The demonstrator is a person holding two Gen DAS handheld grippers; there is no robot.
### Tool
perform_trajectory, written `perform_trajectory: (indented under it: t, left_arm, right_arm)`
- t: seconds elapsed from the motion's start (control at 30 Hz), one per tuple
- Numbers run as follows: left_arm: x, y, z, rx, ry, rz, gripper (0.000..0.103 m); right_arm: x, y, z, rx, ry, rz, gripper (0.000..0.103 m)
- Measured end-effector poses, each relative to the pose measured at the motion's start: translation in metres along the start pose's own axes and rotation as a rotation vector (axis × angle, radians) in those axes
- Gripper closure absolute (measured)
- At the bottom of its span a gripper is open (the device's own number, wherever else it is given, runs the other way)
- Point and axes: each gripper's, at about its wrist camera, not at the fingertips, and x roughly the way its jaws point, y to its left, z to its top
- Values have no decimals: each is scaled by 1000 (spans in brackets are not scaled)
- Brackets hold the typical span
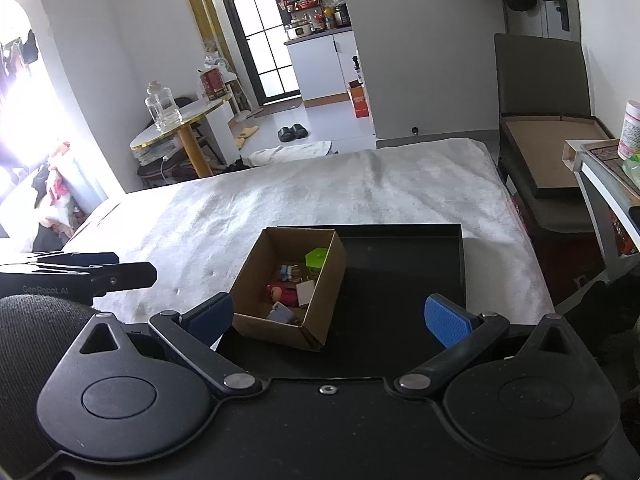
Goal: Organize rigid objects
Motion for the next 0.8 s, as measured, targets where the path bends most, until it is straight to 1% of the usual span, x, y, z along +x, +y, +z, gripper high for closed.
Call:
perform_trajectory:
  t: [0.47,0.8]
  left_arm:
    - [6,1,-3,4,19,3,10]
    - [13,1,-3,10,36,0,10]
  right_arm:
    - [2,-4,-2,20,20,17,0]
    - [6,-4,-3,26,40,8,0]
